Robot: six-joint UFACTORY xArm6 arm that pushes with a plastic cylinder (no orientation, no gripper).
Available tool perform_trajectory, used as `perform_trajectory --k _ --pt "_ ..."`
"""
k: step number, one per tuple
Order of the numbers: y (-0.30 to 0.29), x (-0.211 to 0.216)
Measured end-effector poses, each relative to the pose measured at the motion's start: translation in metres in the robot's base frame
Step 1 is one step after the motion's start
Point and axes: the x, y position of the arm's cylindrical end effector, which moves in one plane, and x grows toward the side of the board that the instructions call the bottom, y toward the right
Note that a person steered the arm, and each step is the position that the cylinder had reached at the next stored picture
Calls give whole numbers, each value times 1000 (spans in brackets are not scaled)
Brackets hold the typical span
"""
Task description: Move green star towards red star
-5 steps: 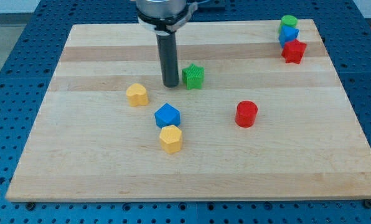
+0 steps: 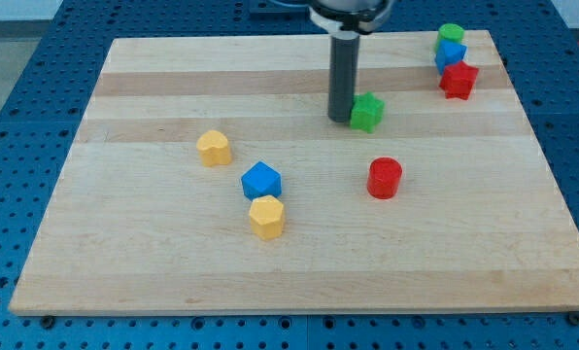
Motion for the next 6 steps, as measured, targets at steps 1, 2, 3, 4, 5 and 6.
perform_trajectory --k 1,2,3,4,5,6 --pt "35 0" --pt "61 1" --pt "81 5" --pt "104 5" --pt "109 5" --pt "109 5"
